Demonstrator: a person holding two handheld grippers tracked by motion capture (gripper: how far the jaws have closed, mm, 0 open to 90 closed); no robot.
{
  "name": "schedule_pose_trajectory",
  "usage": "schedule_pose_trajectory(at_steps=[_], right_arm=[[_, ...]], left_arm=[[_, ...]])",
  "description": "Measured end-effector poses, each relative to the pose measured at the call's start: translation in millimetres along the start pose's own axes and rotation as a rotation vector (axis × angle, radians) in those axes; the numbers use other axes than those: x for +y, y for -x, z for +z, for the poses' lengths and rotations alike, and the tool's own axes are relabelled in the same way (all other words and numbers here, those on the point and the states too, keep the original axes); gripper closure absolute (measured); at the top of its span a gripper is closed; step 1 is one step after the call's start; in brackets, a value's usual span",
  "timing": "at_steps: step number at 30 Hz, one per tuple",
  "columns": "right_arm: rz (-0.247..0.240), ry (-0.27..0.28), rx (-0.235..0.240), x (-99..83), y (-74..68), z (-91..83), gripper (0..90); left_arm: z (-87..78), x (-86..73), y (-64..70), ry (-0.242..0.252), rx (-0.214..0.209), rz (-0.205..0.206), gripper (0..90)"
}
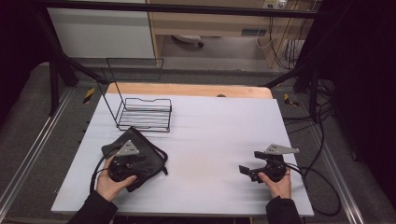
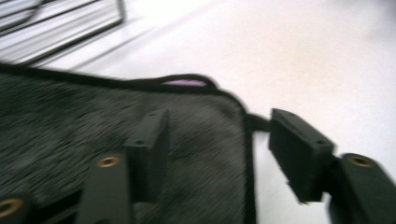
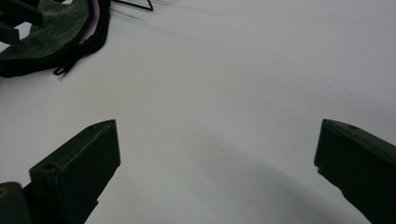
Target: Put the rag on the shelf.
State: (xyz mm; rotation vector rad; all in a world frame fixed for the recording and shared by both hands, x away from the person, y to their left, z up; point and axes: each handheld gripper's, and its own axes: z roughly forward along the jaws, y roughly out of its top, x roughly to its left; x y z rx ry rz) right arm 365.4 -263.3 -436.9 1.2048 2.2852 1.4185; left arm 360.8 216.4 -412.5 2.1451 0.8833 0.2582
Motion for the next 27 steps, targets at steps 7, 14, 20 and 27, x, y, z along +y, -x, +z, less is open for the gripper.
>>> schedule_pose_trajectory(at_steps=[7,14,20,27], right_arm=[[-0.002,0.000,0.003,-0.1,-0.3,0.3,1.1],[-0.003,-0.001,0.002,-0.1,-0.2,0.4,1.3],[-0.005,-0.001,0.002,-0.1,-0.2,0.3,1.3],[-0.005,0.000,0.003,-0.1,-0.3,0.2,1.4]], left_arm=[[35.2,15.1,15.8,-0.078,0.005,0.039,54.3],[44.8,13.0,14.2,-0.097,0.039,0.027,69.5],[44.7,11.5,11.3,-0.095,0.049,0.019,84.9],[41.1,12.3,9.7,-0.073,0.041,0.016,88.9]])
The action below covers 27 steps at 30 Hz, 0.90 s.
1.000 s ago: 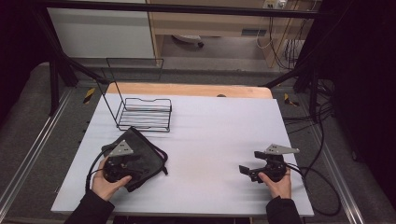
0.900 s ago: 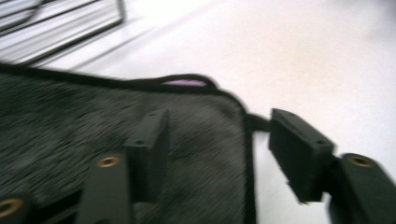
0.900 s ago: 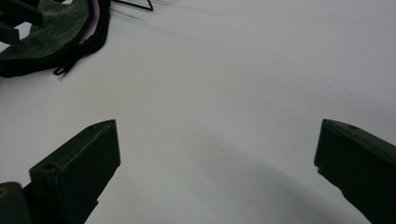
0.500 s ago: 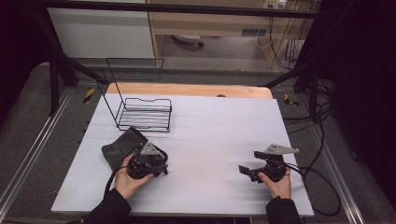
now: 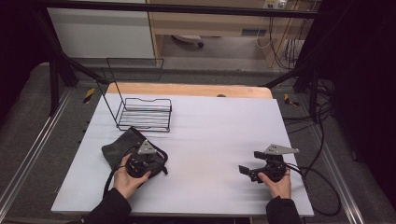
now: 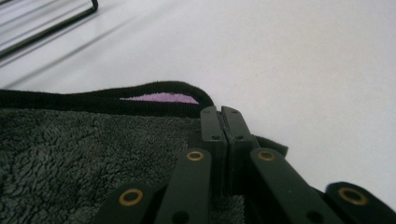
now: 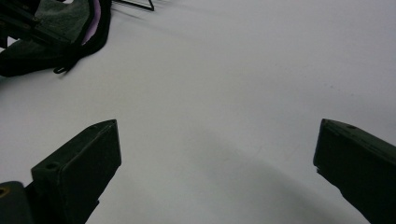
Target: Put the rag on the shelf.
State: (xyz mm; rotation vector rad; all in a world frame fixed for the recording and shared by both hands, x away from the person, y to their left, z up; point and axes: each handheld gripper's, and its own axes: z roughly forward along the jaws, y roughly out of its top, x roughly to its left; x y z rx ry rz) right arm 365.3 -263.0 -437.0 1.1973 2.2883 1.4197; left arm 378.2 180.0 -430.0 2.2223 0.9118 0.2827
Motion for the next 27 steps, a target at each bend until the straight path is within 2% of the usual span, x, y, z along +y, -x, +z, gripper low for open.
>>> schedule_pose_trajectory(at_steps=[7,12,15,18,20,23,27], right_arm=[[0.000,-0.002,0.000,0.0,0.1,0.2,1.4],[-0.001,-0.001,-0.002,0.1,0.2,0.2,1.4],[-0.003,-0.003,-0.002,-0.1,0.3,0.4,1.4],[-0.003,-0.004,0.000,-0.2,0.2,0.4,1.4],[-0.004,-0.003,-0.001,-0.1,0.3,0.0,1.4],[-0.002,-0.002,0.002,0.0,0.2,0.1,1.4],[-0.005,-0.004,0.004,-0.3,0.2,0.5,1.4]], left_arm=[[-11.6,5.6,-7.3,0.078,-0.022,-0.038,89.4],[-8.7,17.3,-12.1,0.112,-0.014,-0.064,89.5],[-1.1,21.8,-14.5,0.102,-0.001,-0.085,89.4],[9.5,18.7,-17.5,0.069,0.011,-0.104,89.3],[14.7,14.4,-17.5,0.073,0.003,-0.105,88.9],[13.6,13.4,-15.8,0.068,0.000,-0.103,85.7],[-0.1,13.3,-14.0,0.065,-0.008,-0.095,72.7]])
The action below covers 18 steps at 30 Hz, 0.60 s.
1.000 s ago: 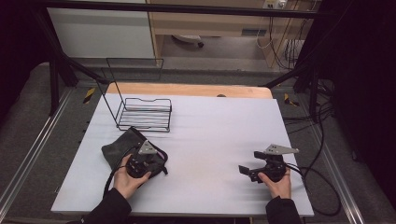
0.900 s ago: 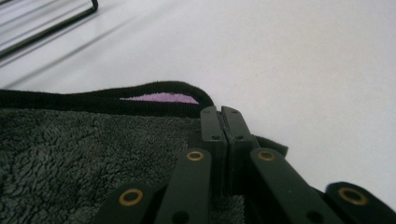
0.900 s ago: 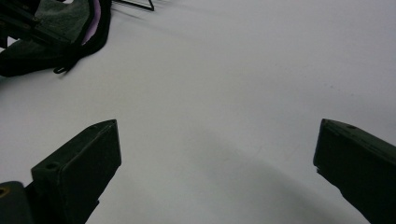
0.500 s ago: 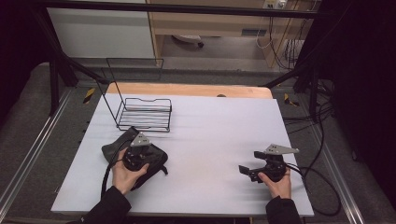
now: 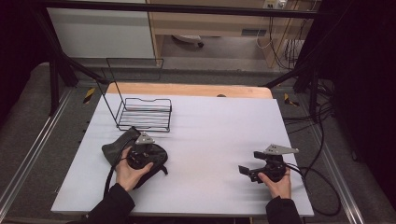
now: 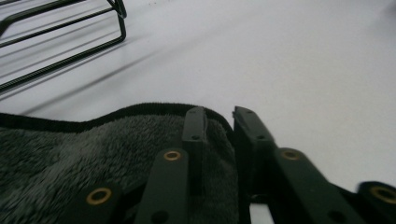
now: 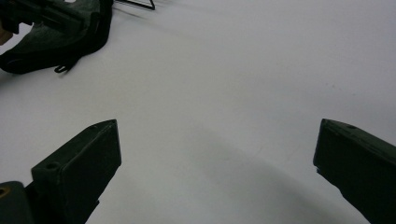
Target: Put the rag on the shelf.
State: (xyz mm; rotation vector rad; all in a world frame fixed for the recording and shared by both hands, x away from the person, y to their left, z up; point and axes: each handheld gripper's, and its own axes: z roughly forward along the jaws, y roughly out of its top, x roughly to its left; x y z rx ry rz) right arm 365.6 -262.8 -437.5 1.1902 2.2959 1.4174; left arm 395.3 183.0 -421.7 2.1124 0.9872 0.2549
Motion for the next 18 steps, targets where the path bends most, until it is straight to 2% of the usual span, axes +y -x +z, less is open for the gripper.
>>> schedule_pose_trajectory(at_steps=[3,5,8,12,15,18], right_arm=[[0.002,0.002,0.000,0.1,0.0,-0.2,1.4],[0.003,0.003,0.001,0.1,-0.1,-0.1,1.4],[0.002,0.001,0.001,0.1,0.0,0.3,1.5],[0.006,-0.001,0.003,0.1,-0.4,0.8,1.5],[0.003,0.001,0.004,0.0,-0.3,0.5,1.5],[0.003,0.002,0.005,0.1,-0.4,0.2,1.5]], left_arm=[[-11.2,-3.2,4.0,-0.029,0.012,0.033,62.4],[-16.2,-8.8,9.0,-0.041,0.012,0.039,57.1],[-19.1,-12.8,18.7,-0.048,-0.006,0.066,50.9],[-15.2,-11.6,34.4,-0.046,-0.055,0.089,51.8],[-5.6,-11.2,41.0,-0.081,-0.039,0.089,54.4],[4.0,-13.0,42.0,-0.101,-0.041,0.059,60.4]])
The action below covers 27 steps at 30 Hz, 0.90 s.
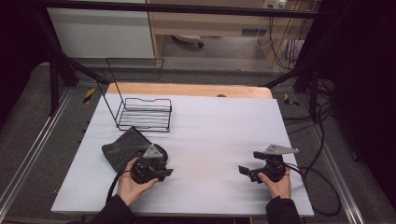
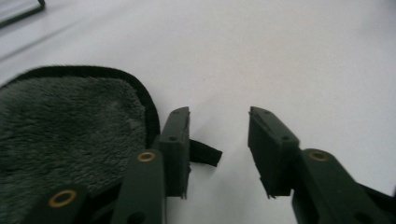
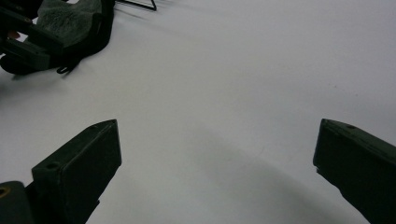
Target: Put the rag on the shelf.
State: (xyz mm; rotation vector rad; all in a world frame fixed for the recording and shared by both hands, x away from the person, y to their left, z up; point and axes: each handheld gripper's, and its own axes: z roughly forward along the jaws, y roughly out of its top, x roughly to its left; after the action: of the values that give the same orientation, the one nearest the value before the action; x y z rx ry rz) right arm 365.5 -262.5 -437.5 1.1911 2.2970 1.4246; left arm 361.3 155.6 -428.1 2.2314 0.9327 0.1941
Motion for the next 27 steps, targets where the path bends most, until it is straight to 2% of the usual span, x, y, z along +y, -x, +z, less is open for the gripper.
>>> schedule_pose_trajectory(at_steps=[2,6,9,14,16,20,23,27], right_arm=[[0.001,0.002,-0.001,0.2,0.1,-0.1,1.5],[-0.001,-0.001,-0.001,0.1,0.2,0.1,1.5],[0.001,0.000,-0.001,0.2,0.1,0.0,1.5],[0.001,0.001,0.001,0.2,0.1,0.1,1.5],[-0.001,-0.001,0.000,0.1,0.3,0.0,1.5],[0.000,-0.001,0.002,0.1,0.2,0.2,1.5],[0.001,0.000,0.004,0.1,0.2,0.3,1.5],[0.005,-0.001,0.007,0.1,0.0,1.0,1.5]], left_arm=[[4.4,-1.7,0.2,-0.014,0.024,0.000,63.1],[8.4,-4.9,-2.1,-0.033,0.035,-0.013,70.0],[9.5,-7.4,-6.6,-0.026,0.025,-0.039,73.3],[10.2,-8.5,-11.3,-0.018,0.025,-0.052,87.5],[9.8,-9.1,-14.7,-0.017,0.004,-0.064,89.1],[10.0,-8.7,-13.0,-0.011,0.010,-0.064,90.0],[7.2,-7.0,-12.9,0.001,-0.012,-0.052,90.0],[0.0,-3.8,-15.5,0.034,-0.051,-0.071,90.0]])
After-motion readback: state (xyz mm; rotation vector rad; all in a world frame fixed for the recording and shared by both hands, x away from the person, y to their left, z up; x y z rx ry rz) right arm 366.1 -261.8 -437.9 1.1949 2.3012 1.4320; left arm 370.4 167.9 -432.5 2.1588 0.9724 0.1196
